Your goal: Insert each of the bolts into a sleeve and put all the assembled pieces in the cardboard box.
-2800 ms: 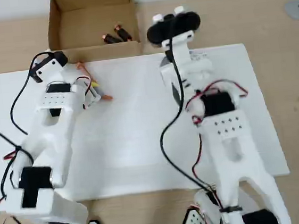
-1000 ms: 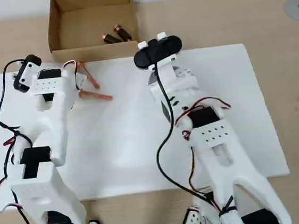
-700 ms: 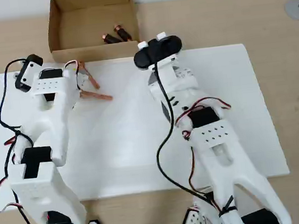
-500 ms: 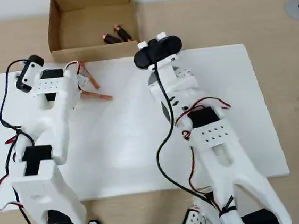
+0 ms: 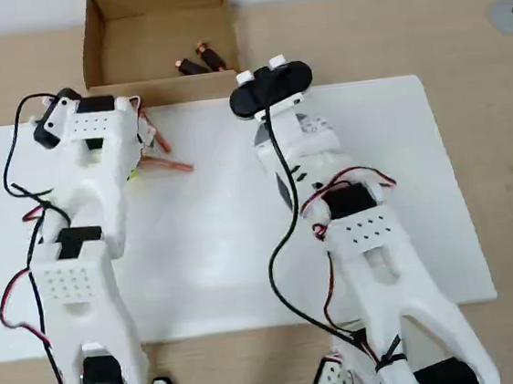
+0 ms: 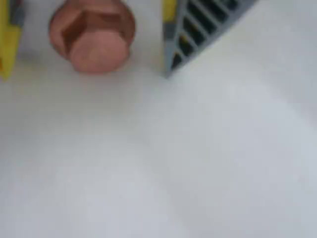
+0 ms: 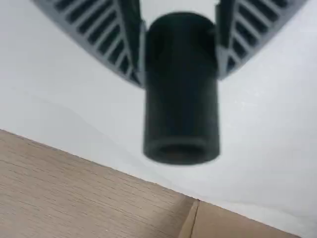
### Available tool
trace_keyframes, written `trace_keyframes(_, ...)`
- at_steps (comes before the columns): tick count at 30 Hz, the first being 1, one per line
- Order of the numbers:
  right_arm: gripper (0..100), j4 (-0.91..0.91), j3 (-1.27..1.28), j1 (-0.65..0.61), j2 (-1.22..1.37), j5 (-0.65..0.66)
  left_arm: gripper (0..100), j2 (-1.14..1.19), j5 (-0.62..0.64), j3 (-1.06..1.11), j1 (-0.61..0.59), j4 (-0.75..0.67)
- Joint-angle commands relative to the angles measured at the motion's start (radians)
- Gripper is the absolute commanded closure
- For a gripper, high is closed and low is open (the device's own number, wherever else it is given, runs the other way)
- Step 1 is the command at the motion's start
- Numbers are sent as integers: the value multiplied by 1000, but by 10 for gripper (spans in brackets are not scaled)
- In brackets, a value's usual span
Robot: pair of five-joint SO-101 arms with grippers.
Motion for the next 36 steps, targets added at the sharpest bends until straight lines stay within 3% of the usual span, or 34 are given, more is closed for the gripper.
trace_keyframes(1,987,-28,-5,-13,-22,6,781,28,-21,-110,81,81)
trace_keyframes(12,987,-28,-5,-13,-22,6,785,28,-69,-265,133,308)
trace_keyframes(21,987,-28,-5,-13,-21,6,786,28,-38,-267,57,316)
trace_keyframes(31,987,-28,-5,-13,-21,6,788,38,-3,-244,63,315)
trace_keyframes(36,987,-28,-5,-13,-21,6,848,38,-8,-204,84,279)
